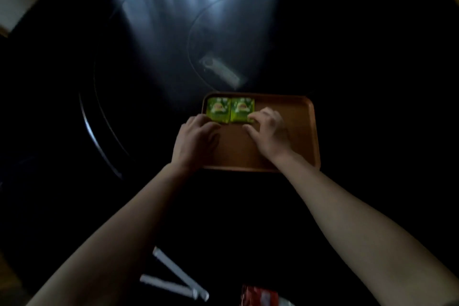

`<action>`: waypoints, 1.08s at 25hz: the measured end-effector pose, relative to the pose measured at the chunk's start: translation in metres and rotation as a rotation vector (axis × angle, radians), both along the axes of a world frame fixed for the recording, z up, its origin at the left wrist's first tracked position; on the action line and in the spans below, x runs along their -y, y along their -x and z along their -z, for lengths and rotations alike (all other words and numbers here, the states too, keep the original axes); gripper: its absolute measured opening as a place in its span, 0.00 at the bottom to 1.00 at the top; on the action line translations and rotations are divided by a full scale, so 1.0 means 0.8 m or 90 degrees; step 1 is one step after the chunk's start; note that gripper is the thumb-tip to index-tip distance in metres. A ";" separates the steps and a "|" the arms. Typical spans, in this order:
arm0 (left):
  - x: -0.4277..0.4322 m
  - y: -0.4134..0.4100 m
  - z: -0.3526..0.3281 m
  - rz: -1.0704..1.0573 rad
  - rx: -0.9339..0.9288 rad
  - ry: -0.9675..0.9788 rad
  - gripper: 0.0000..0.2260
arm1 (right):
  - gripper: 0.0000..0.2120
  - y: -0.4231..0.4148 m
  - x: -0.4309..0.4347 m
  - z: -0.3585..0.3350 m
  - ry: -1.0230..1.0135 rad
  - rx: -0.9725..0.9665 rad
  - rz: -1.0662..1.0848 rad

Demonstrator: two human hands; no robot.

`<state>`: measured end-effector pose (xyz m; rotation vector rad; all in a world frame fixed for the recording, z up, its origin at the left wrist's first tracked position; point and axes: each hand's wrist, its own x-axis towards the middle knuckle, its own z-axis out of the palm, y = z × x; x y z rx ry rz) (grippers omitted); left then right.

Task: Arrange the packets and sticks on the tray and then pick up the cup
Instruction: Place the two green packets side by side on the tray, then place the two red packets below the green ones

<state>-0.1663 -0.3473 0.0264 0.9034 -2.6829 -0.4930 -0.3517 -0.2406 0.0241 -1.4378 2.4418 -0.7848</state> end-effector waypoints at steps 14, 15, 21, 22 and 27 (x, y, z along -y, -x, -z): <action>-0.338 -0.197 0.018 0.060 0.080 -0.259 0.18 | 0.10 -0.162 -0.360 0.006 -0.180 0.198 -0.004; -0.349 -0.200 0.023 0.065 0.095 -0.269 0.20 | 0.11 -0.171 -0.378 0.013 -0.222 0.186 -0.015; -0.380 -0.203 0.048 0.110 0.201 -0.201 0.27 | 0.14 -0.196 -0.394 0.038 -0.299 0.044 -0.042; -0.382 -0.200 0.050 0.082 0.189 -0.209 0.26 | 0.14 -0.197 -0.389 0.037 -0.302 0.020 -0.041; -0.389 -0.190 0.051 0.034 0.171 -0.165 0.24 | 0.13 -0.199 -0.371 0.032 -0.318 -0.025 -0.060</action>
